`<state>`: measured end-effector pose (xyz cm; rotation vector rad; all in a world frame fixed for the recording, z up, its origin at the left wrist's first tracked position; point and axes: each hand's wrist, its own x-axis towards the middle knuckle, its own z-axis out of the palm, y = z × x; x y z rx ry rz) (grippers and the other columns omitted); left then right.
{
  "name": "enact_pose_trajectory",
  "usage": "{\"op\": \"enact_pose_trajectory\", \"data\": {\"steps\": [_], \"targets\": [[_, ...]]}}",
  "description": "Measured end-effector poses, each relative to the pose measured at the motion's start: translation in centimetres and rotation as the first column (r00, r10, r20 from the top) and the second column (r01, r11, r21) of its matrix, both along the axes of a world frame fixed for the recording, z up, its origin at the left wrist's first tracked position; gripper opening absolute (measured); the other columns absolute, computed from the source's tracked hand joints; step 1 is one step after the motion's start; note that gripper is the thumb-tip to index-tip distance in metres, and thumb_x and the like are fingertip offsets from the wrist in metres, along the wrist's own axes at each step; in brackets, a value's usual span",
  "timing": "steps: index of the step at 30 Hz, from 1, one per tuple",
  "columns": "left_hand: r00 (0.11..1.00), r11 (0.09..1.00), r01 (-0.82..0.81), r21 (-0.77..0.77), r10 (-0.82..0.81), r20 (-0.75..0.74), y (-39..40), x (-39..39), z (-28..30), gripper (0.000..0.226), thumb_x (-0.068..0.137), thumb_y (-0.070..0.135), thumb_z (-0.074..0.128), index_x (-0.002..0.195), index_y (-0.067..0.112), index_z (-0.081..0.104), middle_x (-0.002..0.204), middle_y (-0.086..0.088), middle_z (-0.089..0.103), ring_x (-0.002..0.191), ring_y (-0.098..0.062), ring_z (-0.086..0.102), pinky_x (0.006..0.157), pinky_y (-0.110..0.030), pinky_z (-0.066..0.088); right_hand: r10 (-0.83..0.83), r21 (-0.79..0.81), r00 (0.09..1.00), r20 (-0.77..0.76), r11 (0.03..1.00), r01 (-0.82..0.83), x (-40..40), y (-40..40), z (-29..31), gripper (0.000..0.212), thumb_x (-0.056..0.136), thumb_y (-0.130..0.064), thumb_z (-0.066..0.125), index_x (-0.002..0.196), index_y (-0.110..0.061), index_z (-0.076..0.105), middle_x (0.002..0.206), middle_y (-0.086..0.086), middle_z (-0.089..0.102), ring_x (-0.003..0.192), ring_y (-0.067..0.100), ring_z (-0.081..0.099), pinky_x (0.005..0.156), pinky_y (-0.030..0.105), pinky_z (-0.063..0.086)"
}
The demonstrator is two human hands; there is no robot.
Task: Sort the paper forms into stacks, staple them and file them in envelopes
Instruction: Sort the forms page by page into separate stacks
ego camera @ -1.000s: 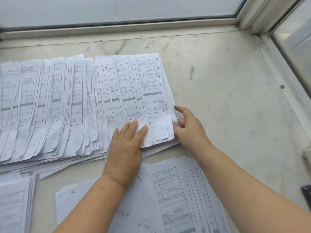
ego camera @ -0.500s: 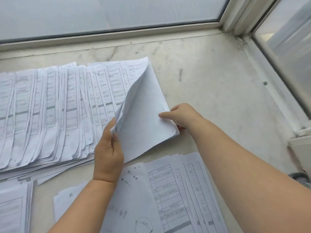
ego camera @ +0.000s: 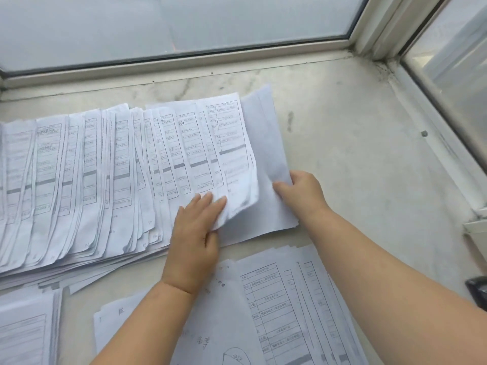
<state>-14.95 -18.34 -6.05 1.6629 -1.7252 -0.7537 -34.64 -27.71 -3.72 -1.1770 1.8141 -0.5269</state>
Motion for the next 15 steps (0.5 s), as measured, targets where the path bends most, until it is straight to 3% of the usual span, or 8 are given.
{"op": "enact_pose_trajectory", "data": {"steps": [2, 3, 6, 8, 10, 13, 15], "targets": [[0.965, 0.984, 0.092, 0.152, -0.126, 0.229, -0.4, 0.0, 0.0, 0.057, 0.079, 0.046, 0.036, 0.131, 0.035, 0.056, 0.152, 0.002, 0.035, 0.144, -0.021, 0.025, 0.118, -0.042, 0.007, -0.017, -0.034, 1.0, -0.016, 0.999, 0.016, -0.5, -0.3, 0.0, 0.008, 0.09, -0.017, 0.057, 0.086, -0.013, 0.063, 0.082, 0.001, 0.064, 0.078, 0.022, 0.059, 0.065, 0.029, 0.045], [0.95, 0.969, 0.105, 0.223, -0.164, 0.264, -0.8, 0.0, 0.5, 0.061, 0.076, 0.056, 0.038, 0.13, 0.037, 0.056, 0.154, 0.003, 0.031, 0.145, -0.019, 0.021, 0.12, -0.041, 0.005, -0.064, -0.074, 0.997, -0.032, 0.995, 0.062, -1.0, -0.4, 0.1, 0.007, 0.091, -0.019, 0.057, 0.093, -0.016, 0.063, 0.086, -0.001, 0.064, 0.081, 0.021, 0.061, 0.07, 0.031, 0.048], [0.925, 0.94, 0.137, 0.313, -0.234, 0.299, -2.1, 0.1, 2.3, 0.05, 0.087, 0.058, 0.05, 0.133, 0.039, 0.052, 0.157, 0.005, 0.022, 0.145, -0.012, 0.014, 0.121, -0.036, -0.001, -0.227, -0.206, 0.973, -0.048, 0.955, 0.213, -2.4, 0.9, 0.9, 0.017, 0.095, -0.019, 0.051, 0.109, -0.019, 0.06, 0.09, -0.008, 0.061, 0.088, 0.02, 0.063, 0.079, 0.032, 0.05], [0.929, 0.954, 0.164, 0.25, -0.234, 0.285, -2.2, 0.4, 3.2, 0.043, 0.094, 0.045, 0.052, 0.135, 0.033, 0.052, 0.156, 0.002, 0.026, 0.144, -0.011, 0.017, 0.118, -0.03, -0.003, -0.254, -0.296, 0.966, -0.037, 0.926, 0.232, -2.3, 3.1, 1.9, 0.013, 0.096, -0.018, 0.05, 0.103, -0.021, 0.06, 0.086, -0.014, 0.059, 0.086, 0.02, 0.062, 0.075, 0.03, 0.047], [0.956, 0.975, 0.182, 0.125, -0.205, 0.209, -0.8, 1.1, 4.1, 0.037, 0.096, 0.034, 0.054, 0.132, 0.026, 0.056, 0.15, 0.002, 0.037, 0.14, -0.012, 0.025, 0.118, -0.028, 0.004, -0.234, -0.338, 0.972, -0.001, 0.915, 0.22, -0.9, 6.6, 2.9, 0.01, 0.096, -0.017, 0.052, 0.095, -0.021, 0.061, 0.082, -0.013, 0.061, 0.079, 0.018, 0.061, 0.073, 0.033, 0.049], [0.975, 0.981, 0.192, 0.008, -0.192, 0.109, 2.4, 3.2, 4.3, 0.033, 0.092, 0.027, 0.052, 0.124, 0.023, 0.061, 0.14, 0.005, 0.046, 0.132, -0.01, 0.034, 0.117, -0.032, 0.019, -0.122, -0.234, 0.988, 0.095, 0.962, 0.141, 2.3, 12.0, 3.6, 0.013, 0.096, -0.017, 0.055, 0.088, -0.025, 0.063, 0.077, -0.005, 0.064, 0.07, 0.016, 0.059, 0.07, 0.037, 0.053], [0.982, 0.985, 0.17, -0.039, -0.166, 0.087, 6.2, 6.2, 4.4, 0.033, 0.089, 0.02, 0.052, 0.12, 0.021, 0.063, 0.136, 0.007, 0.049, 0.129, -0.008, 0.039, 0.115, -0.022, 0.02, -0.034, -0.133, 0.987, 0.158, 0.99, 0.056, 5.9, 16.0, 4.1, 0.016, 0.095, -0.015, 0.057, 0.086, -0.027, 0.064, 0.074, -0.003, 0.064, 0.067, 0.014, 0.06, 0.068, 0.032, 0.054]]}}
